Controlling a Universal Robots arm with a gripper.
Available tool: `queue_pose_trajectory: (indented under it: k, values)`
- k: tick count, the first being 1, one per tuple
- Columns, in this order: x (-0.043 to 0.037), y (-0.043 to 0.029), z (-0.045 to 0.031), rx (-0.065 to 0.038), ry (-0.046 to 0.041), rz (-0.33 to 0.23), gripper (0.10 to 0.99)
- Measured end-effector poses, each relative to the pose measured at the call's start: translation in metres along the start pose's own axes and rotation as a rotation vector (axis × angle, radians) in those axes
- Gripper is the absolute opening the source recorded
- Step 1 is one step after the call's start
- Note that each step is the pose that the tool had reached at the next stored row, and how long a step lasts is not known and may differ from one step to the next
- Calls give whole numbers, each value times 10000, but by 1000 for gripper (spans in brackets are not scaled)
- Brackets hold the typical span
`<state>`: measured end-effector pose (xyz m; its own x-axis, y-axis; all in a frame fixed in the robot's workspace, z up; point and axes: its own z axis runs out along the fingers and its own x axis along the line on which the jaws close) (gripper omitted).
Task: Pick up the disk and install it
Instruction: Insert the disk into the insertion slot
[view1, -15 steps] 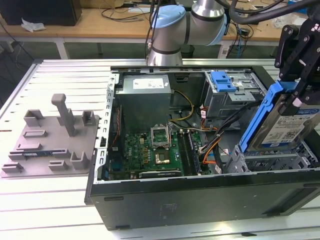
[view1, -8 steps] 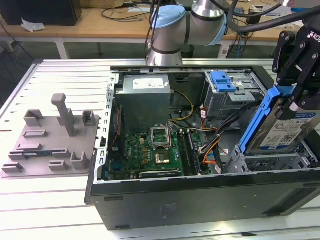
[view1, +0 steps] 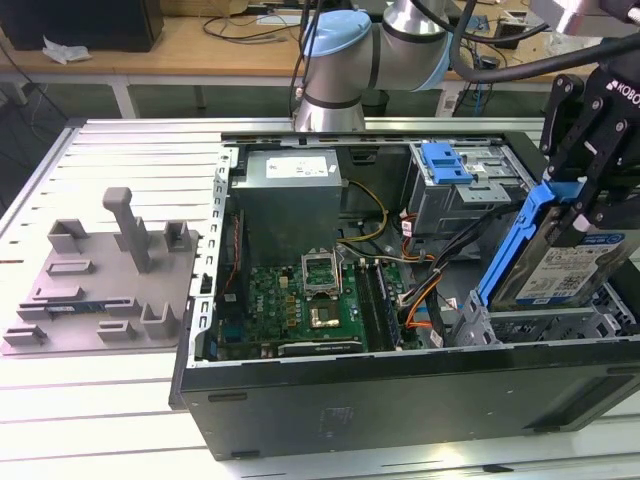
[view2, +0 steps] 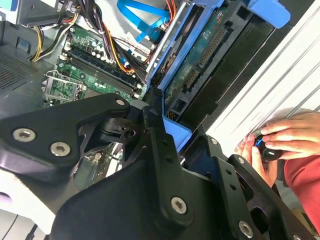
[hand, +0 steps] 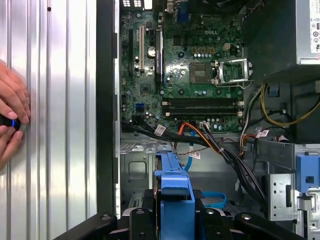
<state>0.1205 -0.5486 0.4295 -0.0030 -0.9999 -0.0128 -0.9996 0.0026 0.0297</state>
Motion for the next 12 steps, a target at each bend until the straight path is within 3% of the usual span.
queue_pose_trajectory:
  k: [12]
  values:
    - [2,-5,169,1,1,0,369]
